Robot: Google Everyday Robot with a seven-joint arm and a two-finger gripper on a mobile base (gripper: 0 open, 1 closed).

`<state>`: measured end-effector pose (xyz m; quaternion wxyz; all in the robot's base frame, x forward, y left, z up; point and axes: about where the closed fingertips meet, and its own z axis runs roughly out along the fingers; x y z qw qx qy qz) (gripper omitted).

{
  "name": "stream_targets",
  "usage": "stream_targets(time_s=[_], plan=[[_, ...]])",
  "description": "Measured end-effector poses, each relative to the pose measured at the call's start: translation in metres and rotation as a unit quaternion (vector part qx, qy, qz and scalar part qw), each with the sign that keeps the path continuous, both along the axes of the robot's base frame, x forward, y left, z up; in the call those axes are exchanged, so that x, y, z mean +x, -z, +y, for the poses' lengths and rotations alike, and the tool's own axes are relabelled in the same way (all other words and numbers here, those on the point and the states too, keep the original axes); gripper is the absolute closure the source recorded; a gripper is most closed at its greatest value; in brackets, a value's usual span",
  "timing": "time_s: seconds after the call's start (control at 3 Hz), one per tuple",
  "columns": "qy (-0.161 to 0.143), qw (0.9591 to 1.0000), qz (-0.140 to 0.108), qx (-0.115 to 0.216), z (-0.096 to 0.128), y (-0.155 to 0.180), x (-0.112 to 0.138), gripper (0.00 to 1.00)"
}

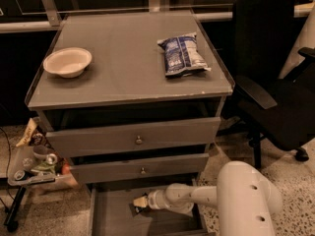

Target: Place rxbar blueberry into bottom drawer

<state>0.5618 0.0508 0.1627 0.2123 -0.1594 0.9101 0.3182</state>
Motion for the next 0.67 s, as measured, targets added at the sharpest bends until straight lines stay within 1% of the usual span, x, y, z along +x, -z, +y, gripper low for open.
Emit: stream_targets(time_s=[0.33,0.67], plan=[[0.0,1.0,0.0,0.0,0.0,0.0,0.0,0.0],[0.0,1.0,0.0,0.0,0.0001,0.0,0.0,0.0]])
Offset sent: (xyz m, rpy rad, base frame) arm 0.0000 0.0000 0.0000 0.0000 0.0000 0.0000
